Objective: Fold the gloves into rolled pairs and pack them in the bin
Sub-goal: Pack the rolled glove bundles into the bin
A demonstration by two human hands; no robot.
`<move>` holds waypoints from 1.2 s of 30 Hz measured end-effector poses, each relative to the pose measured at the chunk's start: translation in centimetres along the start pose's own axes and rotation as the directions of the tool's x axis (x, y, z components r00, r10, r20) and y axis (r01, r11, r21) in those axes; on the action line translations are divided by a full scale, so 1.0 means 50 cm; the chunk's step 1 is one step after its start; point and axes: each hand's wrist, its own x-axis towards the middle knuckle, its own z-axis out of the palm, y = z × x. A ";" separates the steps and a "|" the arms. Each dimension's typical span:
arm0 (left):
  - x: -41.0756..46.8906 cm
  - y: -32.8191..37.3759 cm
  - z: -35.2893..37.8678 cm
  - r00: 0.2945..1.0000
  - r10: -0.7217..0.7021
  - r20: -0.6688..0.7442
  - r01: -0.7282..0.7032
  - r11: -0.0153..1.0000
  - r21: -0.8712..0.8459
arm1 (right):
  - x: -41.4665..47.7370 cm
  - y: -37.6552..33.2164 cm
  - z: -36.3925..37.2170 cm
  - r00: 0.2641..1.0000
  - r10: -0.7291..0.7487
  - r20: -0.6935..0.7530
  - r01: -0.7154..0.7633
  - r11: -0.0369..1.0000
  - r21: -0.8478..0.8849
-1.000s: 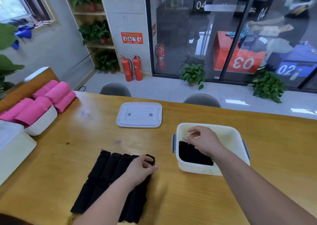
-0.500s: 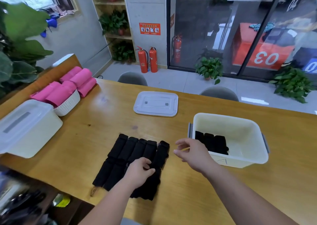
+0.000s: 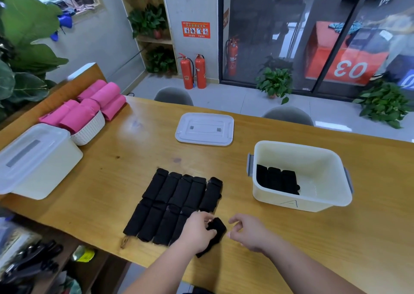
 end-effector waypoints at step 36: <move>-0.014 0.021 0.011 0.972 -0.015 0.233 0.109 0.912 -0.395 | -0.024 0.058 -0.023 0.993 0.118 0.015 -0.111 0.873 0.475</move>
